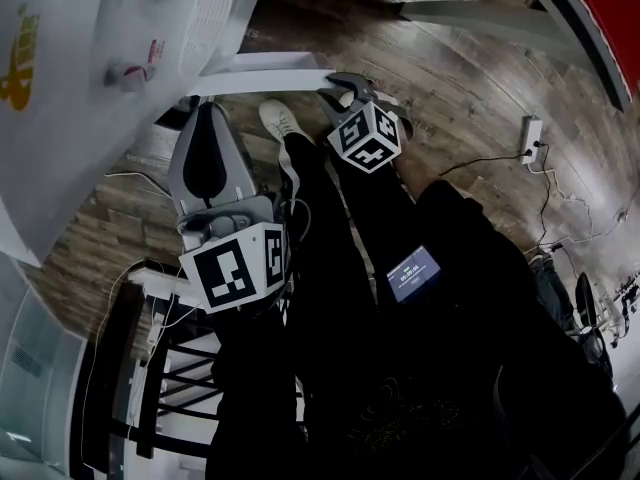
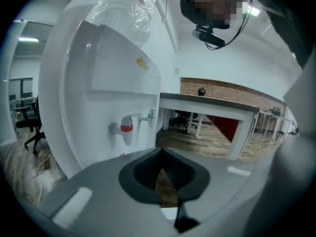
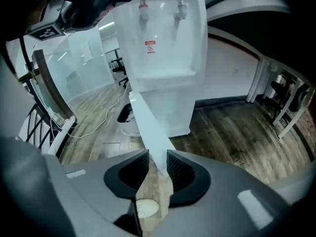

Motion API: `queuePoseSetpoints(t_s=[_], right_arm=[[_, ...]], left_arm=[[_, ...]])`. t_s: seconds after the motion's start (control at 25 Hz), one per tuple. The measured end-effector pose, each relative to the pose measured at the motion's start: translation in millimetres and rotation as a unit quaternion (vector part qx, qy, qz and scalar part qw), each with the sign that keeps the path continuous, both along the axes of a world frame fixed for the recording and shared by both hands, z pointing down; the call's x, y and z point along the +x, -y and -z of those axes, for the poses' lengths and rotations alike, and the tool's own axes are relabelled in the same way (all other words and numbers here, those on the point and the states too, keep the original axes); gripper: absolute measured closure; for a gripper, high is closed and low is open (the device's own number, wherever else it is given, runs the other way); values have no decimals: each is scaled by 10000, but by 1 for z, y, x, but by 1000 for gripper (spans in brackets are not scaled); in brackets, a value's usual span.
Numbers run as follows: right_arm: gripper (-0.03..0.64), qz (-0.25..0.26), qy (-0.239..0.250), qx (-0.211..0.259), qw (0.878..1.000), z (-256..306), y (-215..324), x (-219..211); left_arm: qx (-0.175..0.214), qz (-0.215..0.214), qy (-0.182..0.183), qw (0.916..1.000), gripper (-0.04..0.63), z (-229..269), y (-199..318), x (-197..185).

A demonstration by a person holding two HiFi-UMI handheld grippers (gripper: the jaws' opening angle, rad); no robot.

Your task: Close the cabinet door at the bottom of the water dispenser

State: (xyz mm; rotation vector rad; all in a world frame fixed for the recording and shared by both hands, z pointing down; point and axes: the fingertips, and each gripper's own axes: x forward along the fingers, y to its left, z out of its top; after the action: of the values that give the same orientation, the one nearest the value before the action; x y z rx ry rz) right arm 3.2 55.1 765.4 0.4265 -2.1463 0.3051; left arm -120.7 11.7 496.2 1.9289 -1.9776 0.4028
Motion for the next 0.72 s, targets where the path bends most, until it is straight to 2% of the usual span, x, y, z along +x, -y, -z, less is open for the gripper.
queuePoseSetpoints(t_s=[0.2, 0.32, 0.72], right_arm=[[512, -56, -103, -16, 9999, -2, 28, 0], [506, -149, -215, 209, 9994, -3, 64, -4], [512, 126, -151, 732, 9971, 4, 186, -55]], left_arm=[[-11, 89, -103, 9999, 589, -4, 2, 0], [-51, 120, -127, 9998, 588, -9, 2, -1], [-470, 320, -104, 9983, 588, -33, -2, -16]])
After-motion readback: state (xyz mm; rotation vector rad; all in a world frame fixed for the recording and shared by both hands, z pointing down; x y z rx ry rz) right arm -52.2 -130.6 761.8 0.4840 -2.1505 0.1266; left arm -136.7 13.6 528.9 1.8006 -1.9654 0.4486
